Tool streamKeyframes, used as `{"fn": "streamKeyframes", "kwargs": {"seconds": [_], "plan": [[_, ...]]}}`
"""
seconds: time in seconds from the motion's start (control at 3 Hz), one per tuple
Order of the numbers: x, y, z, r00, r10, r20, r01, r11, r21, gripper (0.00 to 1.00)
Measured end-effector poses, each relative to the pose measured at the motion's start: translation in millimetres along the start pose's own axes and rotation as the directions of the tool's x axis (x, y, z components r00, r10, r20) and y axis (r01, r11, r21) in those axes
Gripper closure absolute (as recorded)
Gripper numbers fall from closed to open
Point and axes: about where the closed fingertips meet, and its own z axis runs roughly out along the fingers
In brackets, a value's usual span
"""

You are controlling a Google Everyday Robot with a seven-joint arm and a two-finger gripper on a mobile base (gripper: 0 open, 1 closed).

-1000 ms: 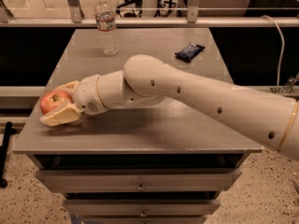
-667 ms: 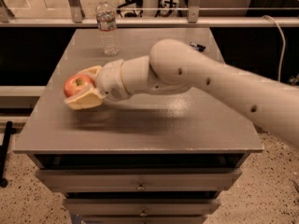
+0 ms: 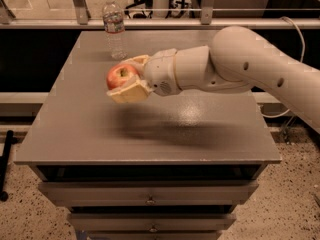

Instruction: Move apple near rxbar blueberry

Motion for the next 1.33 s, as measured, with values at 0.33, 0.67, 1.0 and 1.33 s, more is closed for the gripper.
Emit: {"fn": "streamKeyframes", "kwargs": {"seconds": [0.33,0.67,1.0,1.33], "plan": [[1,0,-4,1.0,0.01,-0.007,-0.01,0.9999,0.01,1.0],[13,-20,-42,0.998,0.028,-0.05,-0.023,0.9943,0.104,1.0],[29,-65,-111,0.995,0.056,-0.088,-0.03,0.963,0.268,1.0],[52,-117,-169,0.991,0.101,-0.085,-0.057,0.9081,0.415,1.0]]}}
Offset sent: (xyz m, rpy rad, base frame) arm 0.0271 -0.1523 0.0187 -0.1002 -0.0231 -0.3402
